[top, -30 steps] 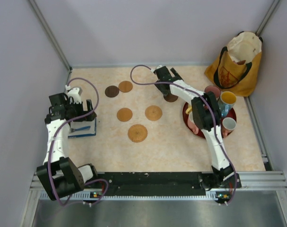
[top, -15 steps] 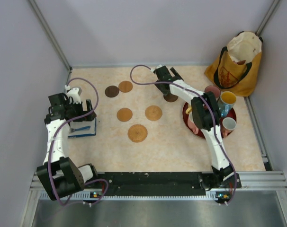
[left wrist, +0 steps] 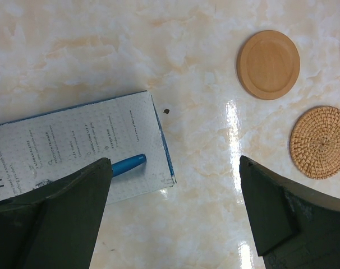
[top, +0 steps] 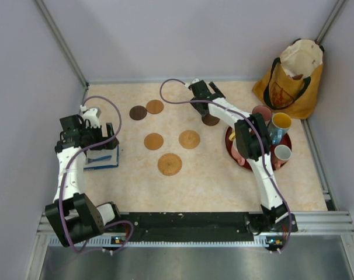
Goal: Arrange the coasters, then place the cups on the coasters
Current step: Move the coaster to the center of the board.
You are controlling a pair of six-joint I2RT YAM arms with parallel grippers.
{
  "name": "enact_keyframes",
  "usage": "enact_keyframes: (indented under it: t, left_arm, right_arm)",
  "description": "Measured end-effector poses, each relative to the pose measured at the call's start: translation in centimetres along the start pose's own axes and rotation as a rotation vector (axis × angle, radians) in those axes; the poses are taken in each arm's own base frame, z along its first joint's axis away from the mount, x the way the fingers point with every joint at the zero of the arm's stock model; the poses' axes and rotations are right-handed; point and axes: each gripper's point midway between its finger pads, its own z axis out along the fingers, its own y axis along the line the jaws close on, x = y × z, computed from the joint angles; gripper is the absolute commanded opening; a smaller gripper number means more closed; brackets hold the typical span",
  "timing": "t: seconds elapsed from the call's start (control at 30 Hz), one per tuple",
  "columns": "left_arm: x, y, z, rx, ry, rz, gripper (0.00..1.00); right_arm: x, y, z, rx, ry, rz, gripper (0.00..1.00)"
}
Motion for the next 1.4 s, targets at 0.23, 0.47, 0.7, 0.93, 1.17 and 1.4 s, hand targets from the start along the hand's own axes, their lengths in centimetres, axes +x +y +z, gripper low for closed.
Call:
enact_keyframes:
  t: [0.23,0.47,0.7,0.93,1.17,1.4]
  left_arm:
    - [-0.02,-0.03,0.0,0.002,-0.001,0.0,0.99]
    - [-0.03,-0.07,0.0,0.005,-0.001,0.0,0.99]
    - [-0.04,-0.1,-0.01,0.008,-0.003,-0.001,0.99]
    - [-0.04,-0.05,-0.03,0.007,-0.003,-0.003,0.99]
    - [-0.06,-0.11,-0.03,0.01,-0.004,-0.003,0.99]
    - [0.01,-0.13,0.06,0.014,-0.001,-0.005,0.99]
  right_arm:
    - [0.01,0.02,0.0,0.0,0.0,0.001,0.99]
    - [0.07,0.23,-0.2,0.001,-0.011,0.009,0.99]
    - [0.04,0.46,-0.33,0.002,-0.015,0.014,0.99]
    - [0.32,0.6,-0.64,0.001,-0.014,0.011,0.99]
    - [0.84,0.73,-0.87,0.002,-0.004,0.007,0.99]
    - [0.89,0.74,-0.94,0.001,-0.003,0.008,0.99]
